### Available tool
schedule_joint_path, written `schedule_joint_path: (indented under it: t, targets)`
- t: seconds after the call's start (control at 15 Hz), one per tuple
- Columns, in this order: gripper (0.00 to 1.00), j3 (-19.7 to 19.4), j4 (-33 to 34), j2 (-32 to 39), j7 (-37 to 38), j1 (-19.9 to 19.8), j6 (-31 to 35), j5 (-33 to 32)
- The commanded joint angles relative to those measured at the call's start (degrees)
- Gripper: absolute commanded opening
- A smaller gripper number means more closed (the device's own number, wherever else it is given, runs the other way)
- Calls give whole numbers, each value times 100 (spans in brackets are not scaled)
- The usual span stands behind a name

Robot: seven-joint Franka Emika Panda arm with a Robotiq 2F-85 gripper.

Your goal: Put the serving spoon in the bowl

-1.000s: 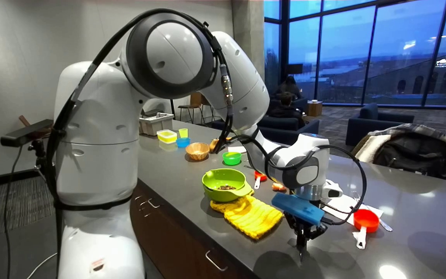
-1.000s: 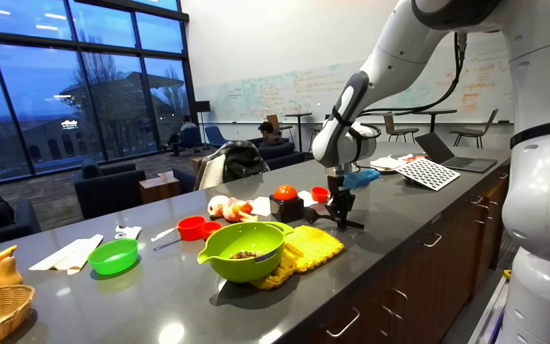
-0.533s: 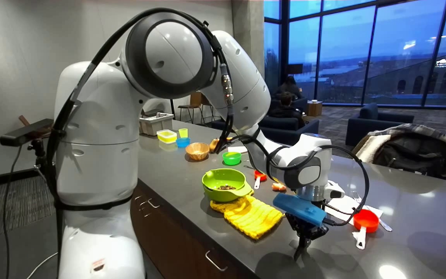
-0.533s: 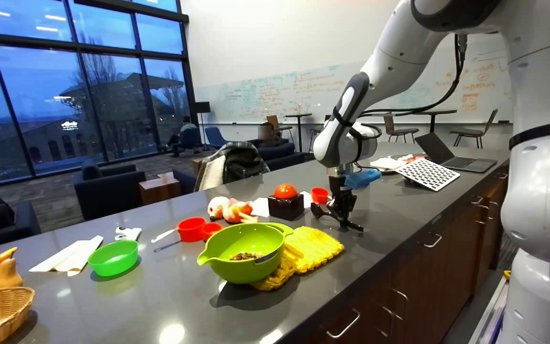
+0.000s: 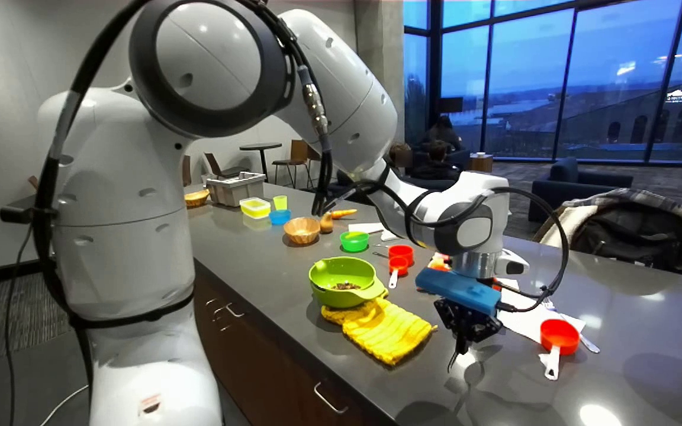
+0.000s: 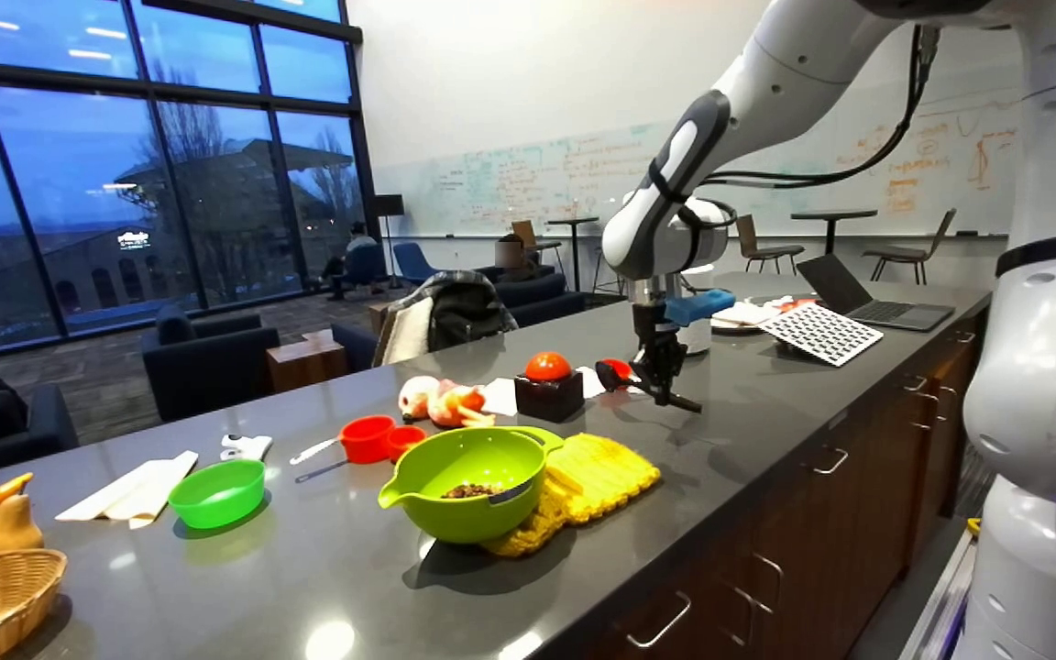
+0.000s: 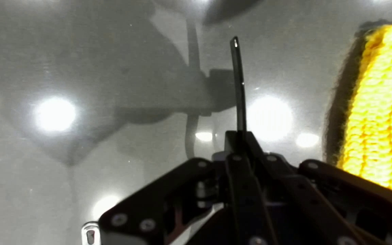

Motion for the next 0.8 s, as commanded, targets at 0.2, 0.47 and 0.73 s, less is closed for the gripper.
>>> schedule_joint_path:
  t: [0.2,0.47,0.73]
  targets:
    - [1,-11,228,-872,-152,161,-1366,-149]
    - [1,71,522,-1223,-153,332,-2121,-219]
    - [1,247,751,-1429,-299,643,-2606,-87]
